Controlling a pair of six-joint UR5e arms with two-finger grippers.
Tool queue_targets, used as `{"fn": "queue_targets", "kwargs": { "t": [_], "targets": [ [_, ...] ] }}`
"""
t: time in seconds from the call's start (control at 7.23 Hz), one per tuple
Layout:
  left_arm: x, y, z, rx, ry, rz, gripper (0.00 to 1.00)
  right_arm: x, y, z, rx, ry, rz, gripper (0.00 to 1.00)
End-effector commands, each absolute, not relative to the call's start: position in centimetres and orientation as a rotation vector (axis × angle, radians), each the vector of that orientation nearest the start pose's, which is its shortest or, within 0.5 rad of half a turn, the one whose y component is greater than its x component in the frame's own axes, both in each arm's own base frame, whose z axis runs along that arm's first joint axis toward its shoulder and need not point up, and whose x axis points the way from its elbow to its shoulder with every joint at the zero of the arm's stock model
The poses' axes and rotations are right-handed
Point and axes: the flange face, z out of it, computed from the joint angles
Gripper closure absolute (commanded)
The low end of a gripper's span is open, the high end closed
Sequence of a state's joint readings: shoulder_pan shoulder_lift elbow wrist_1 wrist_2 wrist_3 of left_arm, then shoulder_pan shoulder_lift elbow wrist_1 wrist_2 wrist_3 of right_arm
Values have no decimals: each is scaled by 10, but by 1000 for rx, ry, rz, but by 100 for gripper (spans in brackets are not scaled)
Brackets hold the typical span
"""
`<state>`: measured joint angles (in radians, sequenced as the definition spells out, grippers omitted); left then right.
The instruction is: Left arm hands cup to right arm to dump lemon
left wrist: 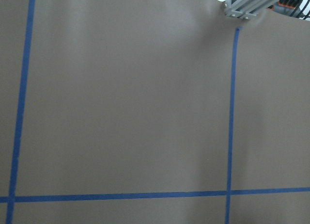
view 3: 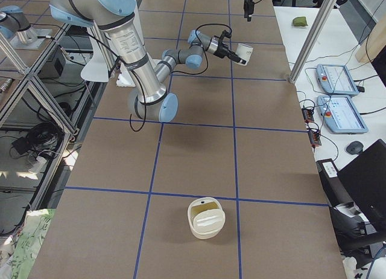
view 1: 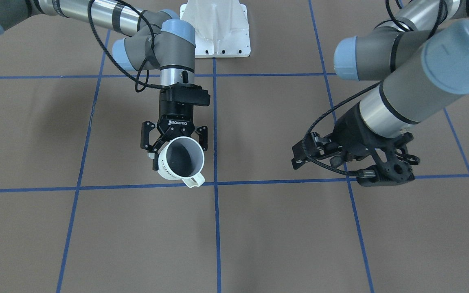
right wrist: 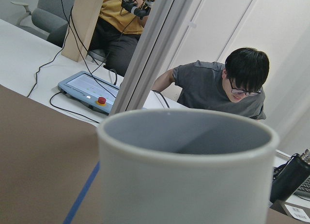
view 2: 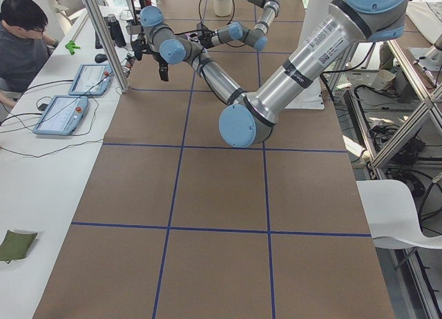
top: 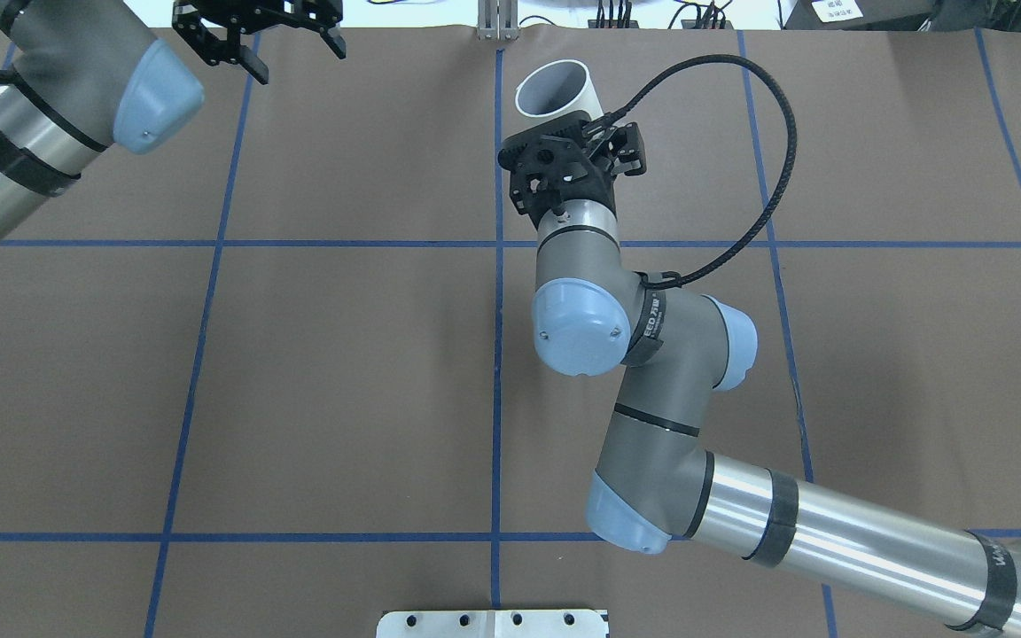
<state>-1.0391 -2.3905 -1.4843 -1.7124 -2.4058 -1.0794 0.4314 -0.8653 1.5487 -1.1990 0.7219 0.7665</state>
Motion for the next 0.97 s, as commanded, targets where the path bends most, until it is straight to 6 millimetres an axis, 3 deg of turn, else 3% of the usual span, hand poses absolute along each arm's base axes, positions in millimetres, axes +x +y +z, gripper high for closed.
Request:
{"fn": "queue_targets", "kwargs": {
  "t": [0.0, 0.55, 0.83],
  "targets": [
    [353, -627, 112, -30, 1166, -109, 1, -559, -459, 154, 1188, -351, 133, 82],
    [356, -624, 101, -47, 1186, -86, 5, -571, -448, 148, 1207, -349, 135, 80],
    [368, -618, 99, -58, 1187, -68, 9, -572, -446, 146, 1211, -353, 139, 79]
  ]
}}
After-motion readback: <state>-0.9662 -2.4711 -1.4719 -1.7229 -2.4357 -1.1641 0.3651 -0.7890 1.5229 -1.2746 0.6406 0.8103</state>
